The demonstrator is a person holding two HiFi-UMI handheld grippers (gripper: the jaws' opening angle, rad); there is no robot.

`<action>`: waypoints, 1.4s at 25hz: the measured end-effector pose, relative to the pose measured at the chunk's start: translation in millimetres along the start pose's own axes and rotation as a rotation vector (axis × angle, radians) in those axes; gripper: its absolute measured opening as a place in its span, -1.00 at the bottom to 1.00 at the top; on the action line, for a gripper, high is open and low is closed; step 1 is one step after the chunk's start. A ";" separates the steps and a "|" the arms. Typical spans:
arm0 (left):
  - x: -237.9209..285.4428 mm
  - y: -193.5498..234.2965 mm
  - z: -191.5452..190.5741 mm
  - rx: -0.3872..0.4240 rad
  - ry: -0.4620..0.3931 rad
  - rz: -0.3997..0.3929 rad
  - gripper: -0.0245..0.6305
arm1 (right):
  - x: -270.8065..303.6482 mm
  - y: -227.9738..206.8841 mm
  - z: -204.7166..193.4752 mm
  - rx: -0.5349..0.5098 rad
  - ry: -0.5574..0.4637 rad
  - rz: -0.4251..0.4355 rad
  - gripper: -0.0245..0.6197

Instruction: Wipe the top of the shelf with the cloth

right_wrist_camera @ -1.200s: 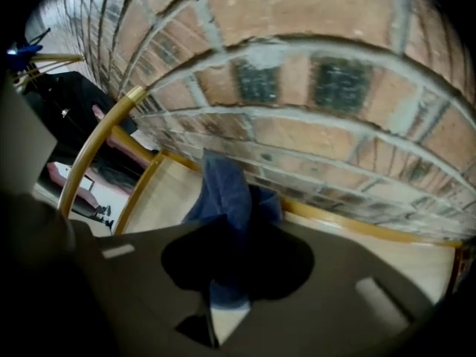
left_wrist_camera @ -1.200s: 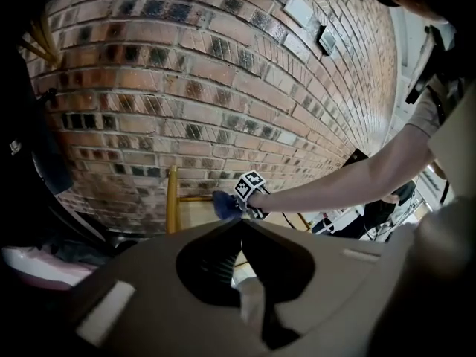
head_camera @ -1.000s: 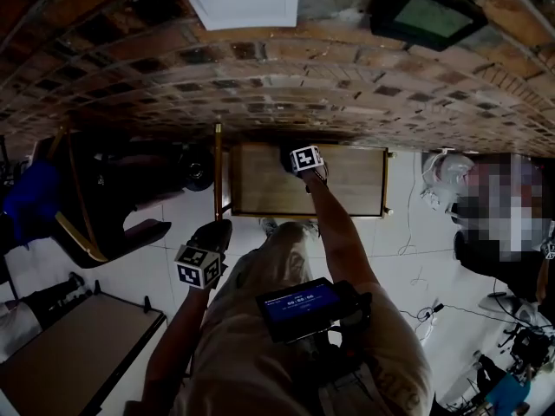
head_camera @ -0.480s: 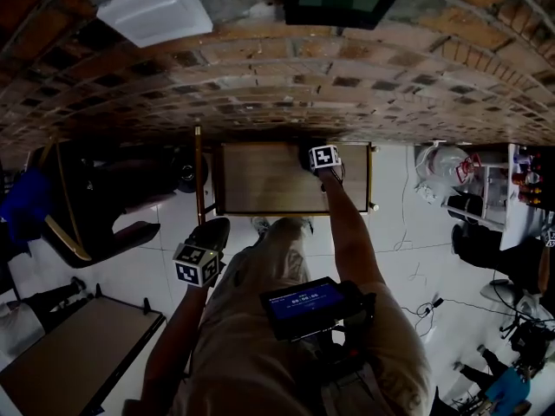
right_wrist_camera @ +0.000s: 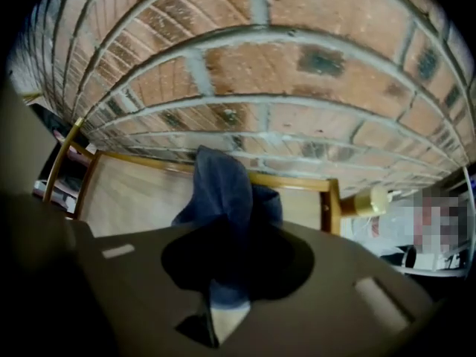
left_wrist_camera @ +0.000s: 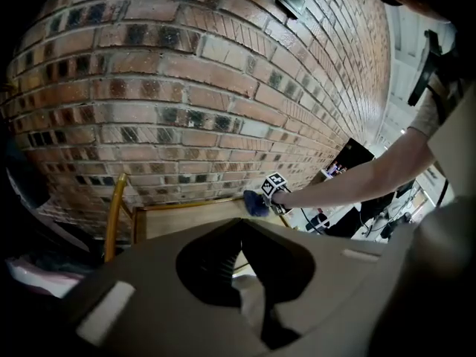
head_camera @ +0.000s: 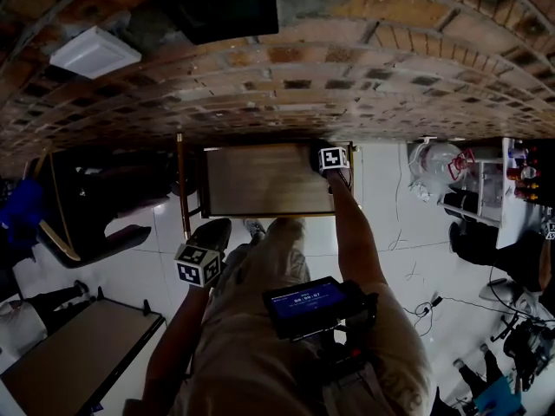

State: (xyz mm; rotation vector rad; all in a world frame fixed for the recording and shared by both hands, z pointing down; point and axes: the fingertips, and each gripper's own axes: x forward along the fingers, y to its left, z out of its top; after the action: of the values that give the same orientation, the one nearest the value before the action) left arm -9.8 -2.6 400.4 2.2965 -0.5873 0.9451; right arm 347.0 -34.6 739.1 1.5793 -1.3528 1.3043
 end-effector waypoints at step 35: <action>-50.0 54.3 4.1 -0.096 -0.193 0.114 -0.99 | -97.9 99.0 -19.4 -0.047 -0.022 0.112 -0.69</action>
State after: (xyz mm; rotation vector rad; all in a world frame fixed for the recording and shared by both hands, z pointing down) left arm -72.2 -36.4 379.7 2.3026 -0.8347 0.7340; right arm 250.2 -11.2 639.7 1.5088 -1.4932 1.3147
